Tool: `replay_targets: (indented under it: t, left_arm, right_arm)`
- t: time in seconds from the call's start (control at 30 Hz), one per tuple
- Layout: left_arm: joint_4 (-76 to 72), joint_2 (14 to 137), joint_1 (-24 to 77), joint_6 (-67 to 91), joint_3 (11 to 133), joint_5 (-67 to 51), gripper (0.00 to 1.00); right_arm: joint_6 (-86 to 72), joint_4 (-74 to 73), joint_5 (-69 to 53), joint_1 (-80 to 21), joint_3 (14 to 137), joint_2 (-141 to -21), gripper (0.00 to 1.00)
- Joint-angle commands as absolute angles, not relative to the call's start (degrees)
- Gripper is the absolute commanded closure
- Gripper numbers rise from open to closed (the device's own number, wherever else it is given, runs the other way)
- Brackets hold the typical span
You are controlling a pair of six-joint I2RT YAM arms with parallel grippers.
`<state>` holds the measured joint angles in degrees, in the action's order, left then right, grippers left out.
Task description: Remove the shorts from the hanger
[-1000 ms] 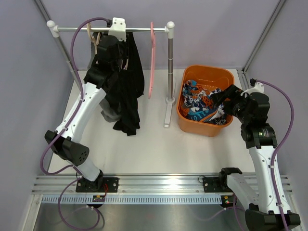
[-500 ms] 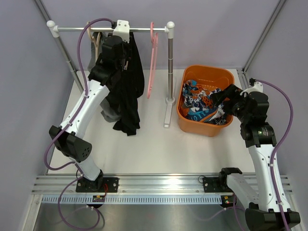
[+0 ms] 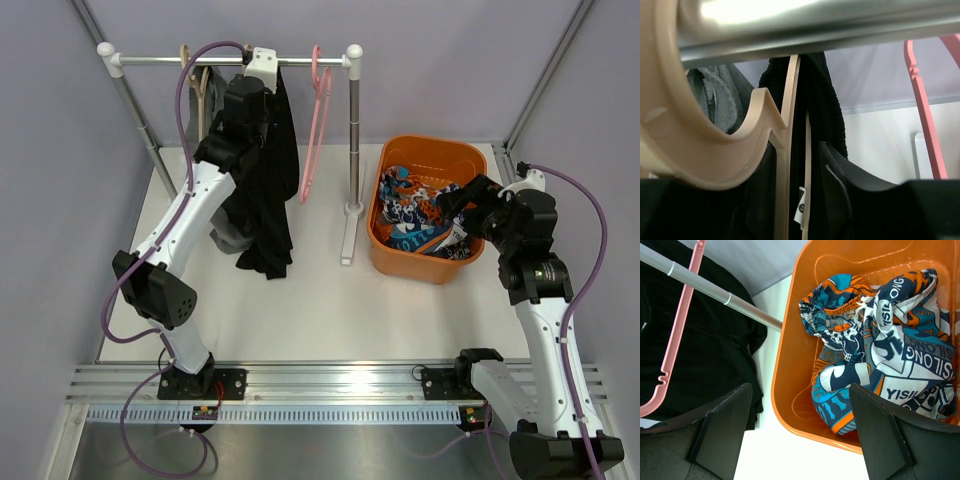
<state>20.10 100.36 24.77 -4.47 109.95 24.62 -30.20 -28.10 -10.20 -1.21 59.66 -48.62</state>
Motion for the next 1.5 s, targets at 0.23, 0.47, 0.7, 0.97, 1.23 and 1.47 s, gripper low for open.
replay_targets:
  t: [0.23,0.47,0.7,0.97,1.23,1.47]
  left_arm:
    - [16.35,98.79,24.17,-4.57,111.71,24.78,0.95]
    - [17.22,95.8,24.17,-5.27,114.51,24.44,1.0]
    - [25.94,93.44,24.17,-4.22,117.26,22.59,1.0]
    - [28.38,87.1,24.17,-1.85,111.01,19.0,1.0]
    - [37.61,80.0,24.34,4.04,104.79,15.91,1.0]
    - [40.08,70.68,27.06,8.87,90.65,11.78,1.0]
  right_arm:
    - [-29.36,-25.14,-11.16,-1.41,58.45,-48.87,0.12]
    - [-29.44,-24.79,-11.25,-1.41,58.18,-49.13,0.12]
    - [-29.62,-24.08,-11.69,-1.32,58.27,-49.48,0.12]
    - [-29.18,-24.7,-11.95,-1.41,58.62,-49.39,0.12]
    - [-28.13,-25.84,-12.65,-1.41,58.8,-48.61,0.12]
    - [-26.37,-28.21,-16.43,-1.41,60.12,-48.96,0.12]
